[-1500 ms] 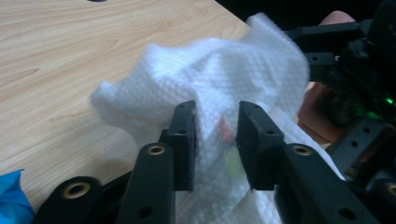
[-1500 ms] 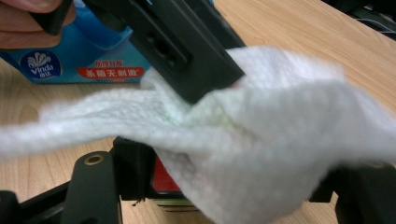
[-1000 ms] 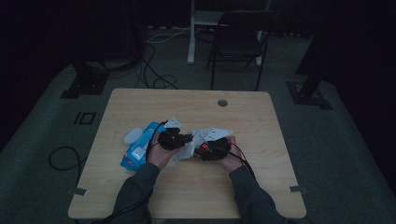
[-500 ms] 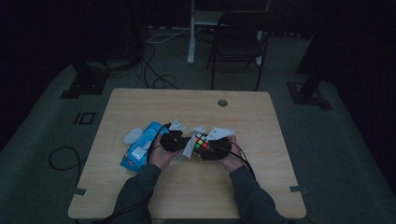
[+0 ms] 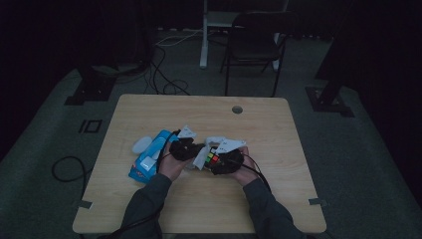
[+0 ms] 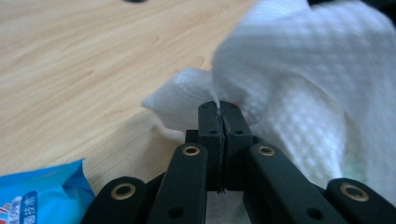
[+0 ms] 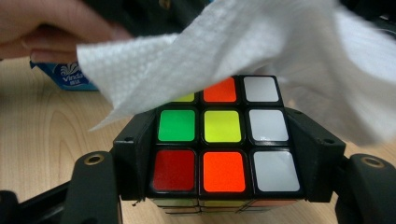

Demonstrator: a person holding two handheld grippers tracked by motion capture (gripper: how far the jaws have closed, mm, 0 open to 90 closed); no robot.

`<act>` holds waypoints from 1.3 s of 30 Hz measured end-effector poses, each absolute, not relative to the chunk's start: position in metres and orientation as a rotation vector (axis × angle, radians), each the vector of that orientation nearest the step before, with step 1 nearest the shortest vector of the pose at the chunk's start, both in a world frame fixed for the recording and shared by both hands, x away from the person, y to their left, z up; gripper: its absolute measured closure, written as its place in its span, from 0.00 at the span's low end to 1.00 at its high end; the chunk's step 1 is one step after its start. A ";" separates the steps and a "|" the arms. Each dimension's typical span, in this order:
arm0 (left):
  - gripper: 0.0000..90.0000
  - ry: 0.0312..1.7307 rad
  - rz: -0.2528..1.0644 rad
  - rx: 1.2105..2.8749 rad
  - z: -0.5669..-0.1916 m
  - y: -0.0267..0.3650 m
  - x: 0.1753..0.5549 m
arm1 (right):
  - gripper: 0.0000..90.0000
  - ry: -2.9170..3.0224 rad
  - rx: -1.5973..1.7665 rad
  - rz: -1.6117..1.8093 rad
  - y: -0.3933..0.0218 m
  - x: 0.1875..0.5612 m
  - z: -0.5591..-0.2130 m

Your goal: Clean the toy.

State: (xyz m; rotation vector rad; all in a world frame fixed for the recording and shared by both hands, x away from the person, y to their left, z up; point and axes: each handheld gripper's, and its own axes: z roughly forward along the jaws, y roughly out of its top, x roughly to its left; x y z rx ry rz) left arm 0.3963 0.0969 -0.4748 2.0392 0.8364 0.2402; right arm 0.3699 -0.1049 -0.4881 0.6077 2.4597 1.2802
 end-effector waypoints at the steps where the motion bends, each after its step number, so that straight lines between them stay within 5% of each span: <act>1: 0.99 0.835 0.243 2.023 -0.473 0.097 0.395 | 0.38 2.464 0.606 1.278 -0.104 0.369 -0.488; 39: 1.00 0.800 0.329 2.071 -0.473 0.097 0.371 | 0.38 2.356 0.749 1.278 -0.121 0.382 -0.479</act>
